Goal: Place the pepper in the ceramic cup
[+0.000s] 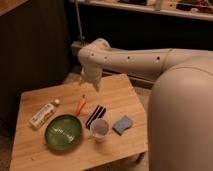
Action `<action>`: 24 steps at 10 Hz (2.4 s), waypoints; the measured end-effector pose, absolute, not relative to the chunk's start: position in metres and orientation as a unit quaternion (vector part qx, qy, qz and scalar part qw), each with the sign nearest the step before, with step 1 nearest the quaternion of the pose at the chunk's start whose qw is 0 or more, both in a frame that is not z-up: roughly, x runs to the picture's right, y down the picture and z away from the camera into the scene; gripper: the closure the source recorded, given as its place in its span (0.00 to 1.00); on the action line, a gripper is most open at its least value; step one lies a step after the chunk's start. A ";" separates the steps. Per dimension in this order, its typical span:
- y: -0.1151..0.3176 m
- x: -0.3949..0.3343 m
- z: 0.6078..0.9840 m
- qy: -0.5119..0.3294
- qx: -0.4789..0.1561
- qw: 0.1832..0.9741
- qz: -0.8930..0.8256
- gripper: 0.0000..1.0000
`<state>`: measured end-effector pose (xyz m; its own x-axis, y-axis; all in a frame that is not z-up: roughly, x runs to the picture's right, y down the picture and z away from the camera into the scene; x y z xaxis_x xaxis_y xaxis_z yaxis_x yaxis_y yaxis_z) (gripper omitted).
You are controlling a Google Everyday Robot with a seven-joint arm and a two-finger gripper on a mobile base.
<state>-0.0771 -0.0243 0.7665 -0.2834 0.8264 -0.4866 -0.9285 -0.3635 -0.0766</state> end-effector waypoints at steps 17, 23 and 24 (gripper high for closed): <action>0.025 -0.151 0.866 0.113 -0.337 0.633 0.688 0.35; 0.038 -0.146 0.894 0.144 -0.319 0.635 0.688 0.35; 0.044 -0.147 0.902 0.148 -0.324 0.635 0.686 0.35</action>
<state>-0.1471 0.0441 0.9018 0.0153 0.7746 -0.6322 -0.9666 -0.1503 -0.2075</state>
